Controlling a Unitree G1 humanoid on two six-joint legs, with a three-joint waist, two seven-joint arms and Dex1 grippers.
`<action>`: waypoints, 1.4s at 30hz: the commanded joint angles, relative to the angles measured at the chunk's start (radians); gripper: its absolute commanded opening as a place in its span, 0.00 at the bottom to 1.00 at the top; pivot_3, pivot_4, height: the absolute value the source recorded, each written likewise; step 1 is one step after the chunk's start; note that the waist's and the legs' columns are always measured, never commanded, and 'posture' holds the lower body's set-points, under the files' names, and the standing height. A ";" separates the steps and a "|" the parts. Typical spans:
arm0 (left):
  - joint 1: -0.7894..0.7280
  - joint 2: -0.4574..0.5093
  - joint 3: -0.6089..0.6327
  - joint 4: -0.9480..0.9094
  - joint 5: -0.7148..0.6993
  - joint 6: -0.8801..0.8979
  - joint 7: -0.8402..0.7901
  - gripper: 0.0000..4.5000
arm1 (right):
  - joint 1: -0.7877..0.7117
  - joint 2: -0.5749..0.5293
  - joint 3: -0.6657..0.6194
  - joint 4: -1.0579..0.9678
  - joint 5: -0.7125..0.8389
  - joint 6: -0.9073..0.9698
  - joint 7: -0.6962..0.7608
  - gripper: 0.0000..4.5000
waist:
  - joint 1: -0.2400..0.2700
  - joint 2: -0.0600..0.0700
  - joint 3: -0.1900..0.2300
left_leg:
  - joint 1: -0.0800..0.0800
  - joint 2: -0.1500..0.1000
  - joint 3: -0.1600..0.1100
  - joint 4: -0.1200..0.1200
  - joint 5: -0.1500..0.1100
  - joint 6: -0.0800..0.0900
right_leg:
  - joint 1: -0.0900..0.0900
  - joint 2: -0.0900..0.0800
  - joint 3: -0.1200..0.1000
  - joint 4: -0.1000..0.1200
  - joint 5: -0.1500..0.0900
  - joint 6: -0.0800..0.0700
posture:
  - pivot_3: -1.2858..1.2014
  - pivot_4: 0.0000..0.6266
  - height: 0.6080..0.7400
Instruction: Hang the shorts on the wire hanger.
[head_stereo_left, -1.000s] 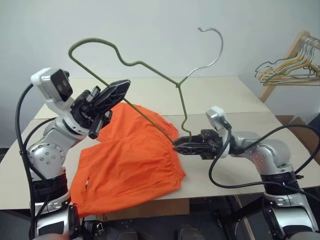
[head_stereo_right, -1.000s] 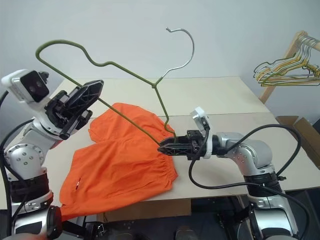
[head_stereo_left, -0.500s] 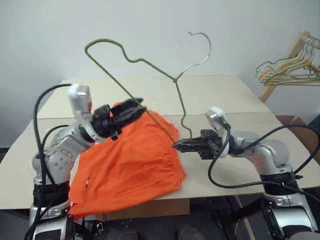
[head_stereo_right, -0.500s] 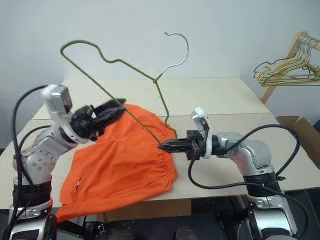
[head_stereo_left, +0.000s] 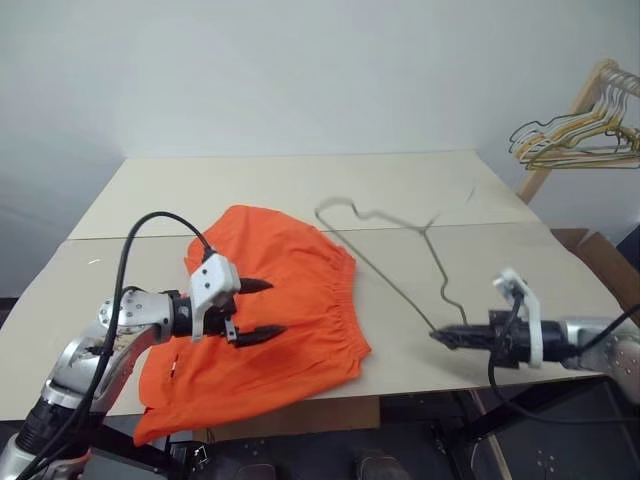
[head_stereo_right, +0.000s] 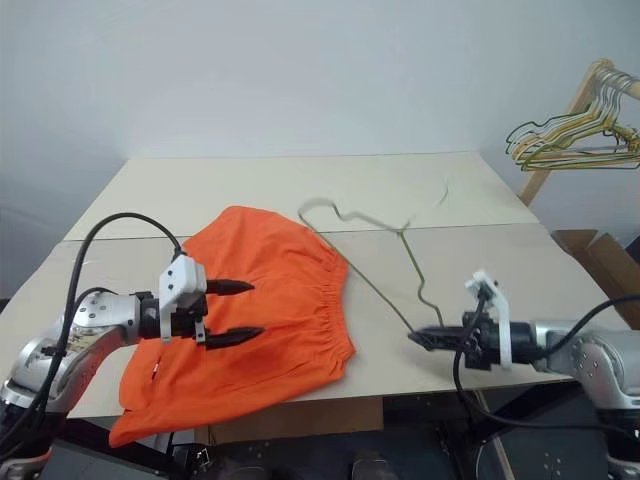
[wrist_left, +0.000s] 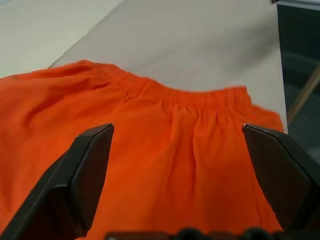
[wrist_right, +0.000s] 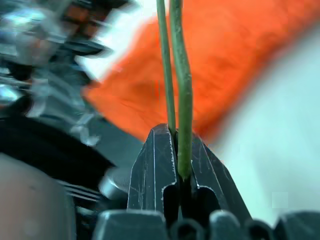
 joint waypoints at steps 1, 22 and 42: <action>0.002 0.025 0.002 -0.046 0.023 -0.036 -0.033 1.00 | 0.037 -0.082 -0.012 0.070 0.027 0.063 0.097 0.00 | 0.000 0.001 0.000 | 0.000 0.000 0.000 0.000 0.000 0.000 | 0.000 0.000 0.000 0.000 0.000 0.000 | 0.49 0.00 1.00; 0.016 0.009 -0.012 -0.058 0.093 -0.014 0.001 1.00 | -0.109 -0.078 0.237 0.395 -0.055 0.176 0.299 0.00 | 0.009 0.001 0.001 | 0.000 0.000 0.001 0.000 -0.001 0.001 | 0.001 0.000 0.001 -0.001 0.000 0.001 | 0.51 0.00 1.00; 0.031 0.004 -0.040 -0.048 0.162 -0.018 0.042 1.00 | -0.333 0.091 0.373 0.608 -0.124 0.225 0.347 0.00 | 0.008 0.001 0.001 | 0.001 0.000 0.001 0.000 -0.001 0.001 | 0.001 0.000 0.001 0.000 0.003 -0.004 | 0.52 0.00 1.00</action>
